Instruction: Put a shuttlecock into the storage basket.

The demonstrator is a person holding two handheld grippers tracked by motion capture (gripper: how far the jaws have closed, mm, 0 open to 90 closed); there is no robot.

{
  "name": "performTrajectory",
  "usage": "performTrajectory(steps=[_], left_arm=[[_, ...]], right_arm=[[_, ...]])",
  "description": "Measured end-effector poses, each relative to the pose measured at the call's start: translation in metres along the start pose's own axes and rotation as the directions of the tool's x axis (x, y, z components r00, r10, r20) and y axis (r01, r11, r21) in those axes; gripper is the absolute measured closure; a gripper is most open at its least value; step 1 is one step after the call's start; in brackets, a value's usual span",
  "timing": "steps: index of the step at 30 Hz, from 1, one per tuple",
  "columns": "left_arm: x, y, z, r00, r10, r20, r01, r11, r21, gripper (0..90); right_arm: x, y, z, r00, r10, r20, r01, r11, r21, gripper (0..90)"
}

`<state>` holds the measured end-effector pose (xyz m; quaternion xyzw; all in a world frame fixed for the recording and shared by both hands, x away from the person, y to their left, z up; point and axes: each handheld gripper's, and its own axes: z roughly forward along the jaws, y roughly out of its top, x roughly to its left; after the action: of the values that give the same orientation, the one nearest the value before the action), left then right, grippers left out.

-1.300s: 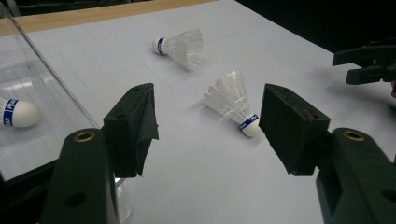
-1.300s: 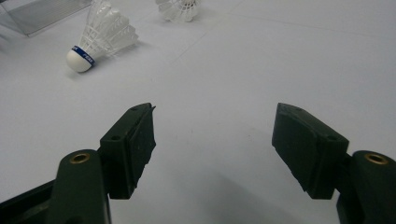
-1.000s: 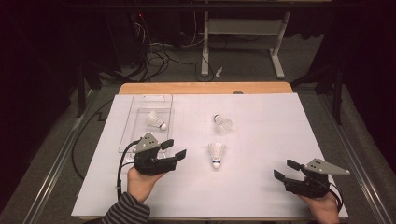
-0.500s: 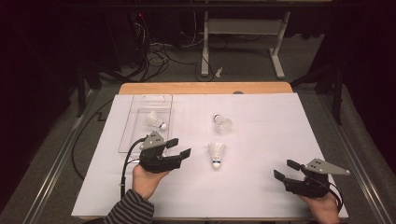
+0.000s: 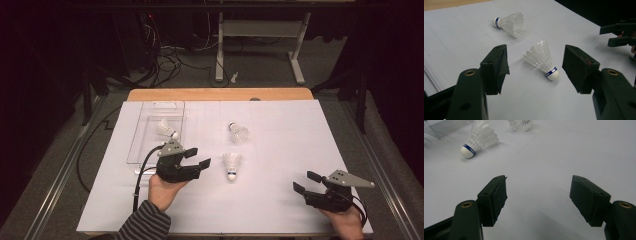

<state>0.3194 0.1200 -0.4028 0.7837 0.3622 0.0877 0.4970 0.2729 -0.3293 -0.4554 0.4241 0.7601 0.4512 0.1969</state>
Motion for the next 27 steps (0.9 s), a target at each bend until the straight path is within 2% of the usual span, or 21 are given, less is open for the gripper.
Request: performTrajectory(steps=[16,27], left_arm=[[0.0,0.006,0.016,0.9998,-0.011,0.017,0.011,0.9998,0.019,37.9],[-0.005,0.013,0.025,0.9995,0.033,0.0,-0.033,0.999,0.03,38.1]], right_arm=[[0.0,0.0,0.0,1.0,0.007,-0.001,-0.007,1.0,-0.001,30.4],[0.0,0.0,0.0,1.0,0.003,-0.002,-0.003,1.0,-0.001,30.4]])
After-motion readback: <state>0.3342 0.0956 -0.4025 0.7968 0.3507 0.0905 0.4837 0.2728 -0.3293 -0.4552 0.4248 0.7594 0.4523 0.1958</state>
